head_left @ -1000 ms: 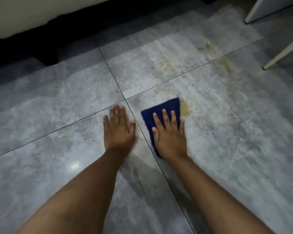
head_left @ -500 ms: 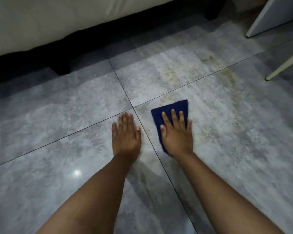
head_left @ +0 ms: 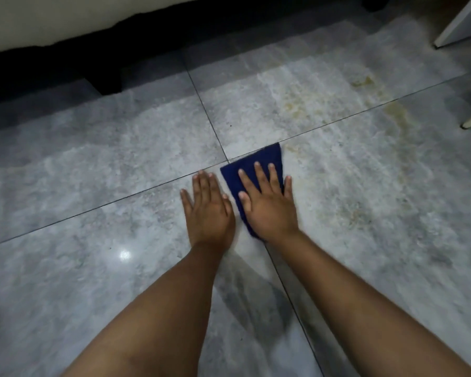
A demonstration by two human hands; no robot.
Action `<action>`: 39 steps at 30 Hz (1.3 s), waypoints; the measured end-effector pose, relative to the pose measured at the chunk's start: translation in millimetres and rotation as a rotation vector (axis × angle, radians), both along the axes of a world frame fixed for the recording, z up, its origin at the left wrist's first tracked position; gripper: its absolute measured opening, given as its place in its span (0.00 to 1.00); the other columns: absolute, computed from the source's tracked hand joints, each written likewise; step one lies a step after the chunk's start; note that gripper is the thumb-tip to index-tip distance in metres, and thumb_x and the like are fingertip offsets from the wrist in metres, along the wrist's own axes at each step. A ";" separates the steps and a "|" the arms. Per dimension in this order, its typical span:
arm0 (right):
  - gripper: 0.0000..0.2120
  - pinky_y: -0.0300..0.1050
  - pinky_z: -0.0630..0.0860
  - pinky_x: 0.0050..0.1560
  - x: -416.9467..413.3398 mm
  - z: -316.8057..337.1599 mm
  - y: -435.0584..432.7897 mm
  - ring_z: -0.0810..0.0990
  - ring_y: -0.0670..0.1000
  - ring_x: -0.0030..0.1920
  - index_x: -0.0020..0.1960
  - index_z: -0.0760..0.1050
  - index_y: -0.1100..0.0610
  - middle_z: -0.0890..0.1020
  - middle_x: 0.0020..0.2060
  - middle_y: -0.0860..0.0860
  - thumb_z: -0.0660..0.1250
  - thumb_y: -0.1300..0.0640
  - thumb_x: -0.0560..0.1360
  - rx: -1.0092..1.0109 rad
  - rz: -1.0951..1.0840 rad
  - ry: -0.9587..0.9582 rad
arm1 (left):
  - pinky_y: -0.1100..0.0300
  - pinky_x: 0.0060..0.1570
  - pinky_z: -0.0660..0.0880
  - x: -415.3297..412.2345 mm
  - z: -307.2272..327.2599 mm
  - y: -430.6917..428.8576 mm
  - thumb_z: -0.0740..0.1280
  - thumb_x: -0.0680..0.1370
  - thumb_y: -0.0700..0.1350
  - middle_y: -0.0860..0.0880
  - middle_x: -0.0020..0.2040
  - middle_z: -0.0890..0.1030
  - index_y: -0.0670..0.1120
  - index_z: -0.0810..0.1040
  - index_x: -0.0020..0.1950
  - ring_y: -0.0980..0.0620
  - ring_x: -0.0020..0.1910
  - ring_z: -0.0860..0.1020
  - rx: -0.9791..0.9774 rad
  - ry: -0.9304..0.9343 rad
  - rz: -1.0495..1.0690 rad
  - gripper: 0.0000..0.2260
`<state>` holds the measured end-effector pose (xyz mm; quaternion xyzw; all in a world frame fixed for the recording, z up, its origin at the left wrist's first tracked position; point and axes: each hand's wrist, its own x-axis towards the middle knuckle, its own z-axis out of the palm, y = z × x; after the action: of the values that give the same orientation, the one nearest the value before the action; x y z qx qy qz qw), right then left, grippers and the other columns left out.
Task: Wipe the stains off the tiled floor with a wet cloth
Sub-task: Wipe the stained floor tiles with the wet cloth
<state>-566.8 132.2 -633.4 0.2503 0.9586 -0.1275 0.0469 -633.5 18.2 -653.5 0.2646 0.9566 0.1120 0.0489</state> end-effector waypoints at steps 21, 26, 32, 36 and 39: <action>0.26 0.62 0.37 0.73 26.7 6.5 67.8 0.40 0.57 0.77 0.79 0.45 0.50 0.45 0.78 0.54 0.44 0.46 0.82 -0.003 -0.668 -0.033 | 0.45 0.73 0.34 2.9 11.5 3.8 0.47 0.81 0.61 0.45 0.80 0.42 0.43 0.43 0.79 0.49 0.78 0.38 -0.017 -0.063 0.005 0.34; 0.27 0.55 0.30 0.72 58.1 -2.0 -2.1 0.44 0.59 0.77 0.76 0.50 0.65 0.47 0.77 0.60 0.44 0.53 0.82 0.126 -0.519 0.010 | 0.43 0.74 0.37 5.7 13.2 3.2 0.40 0.80 0.63 0.43 0.79 0.38 0.43 0.39 0.79 0.48 0.77 0.36 -0.092 -0.061 -0.031 0.34; 0.27 0.57 0.35 0.74 91.1 3.0 83.0 0.40 0.55 0.77 0.79 0.44 0.54 0.43 0.78 0.54 0.43 0.47 0.83 0.045 -0.549 -0.062 | 0.46 0.73 0.32 24.5 21.3 23.5 0.35 0.78 0.62 0.46 0.79 0.40 0.44 0.40 0.79 0.50 0.77 0.37 -0.085 -0.046 -0.301 0.33; 0.27 0.61 0.39 0.74 168.7 11.1 57.7 0.40 0.56 0.77 0.79 0.45 0.50 0.44 0.78 0.56 0.43 0.45 0.82 0.001 -0.929 -0.050 | 0.47 0.73 0.30 54.0 17.0 46.0 0.39 0.81 0.60 0.45 0.79 0.40 0.44 0.41 0.79 0.50 0.77 0.37 -0.073 -0.065 -0.306 0.31; 0.27 0.62 0.44 0.75 195.6 8.5 -15.8 0.46 0.59 0.77 0.79 0.50 0.53 0.51 0.77 0.59 0.44 0.46 0.82 0.045 -0.872 -0.015 | 0.47 0.73 0.32 57.6 15.4 48.4 0.42 0.82 0.60 0.46 0.80 0.41 0.44 0.41 0.79 0.51 0.77 0.37 -0.079 -0.064 -0.271 0.31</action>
<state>-371.1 116.4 -624.8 0.6336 0.7654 -0.1124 -0.0100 -575.9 66.6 -638.1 0.3854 0.9138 0.0748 0.1043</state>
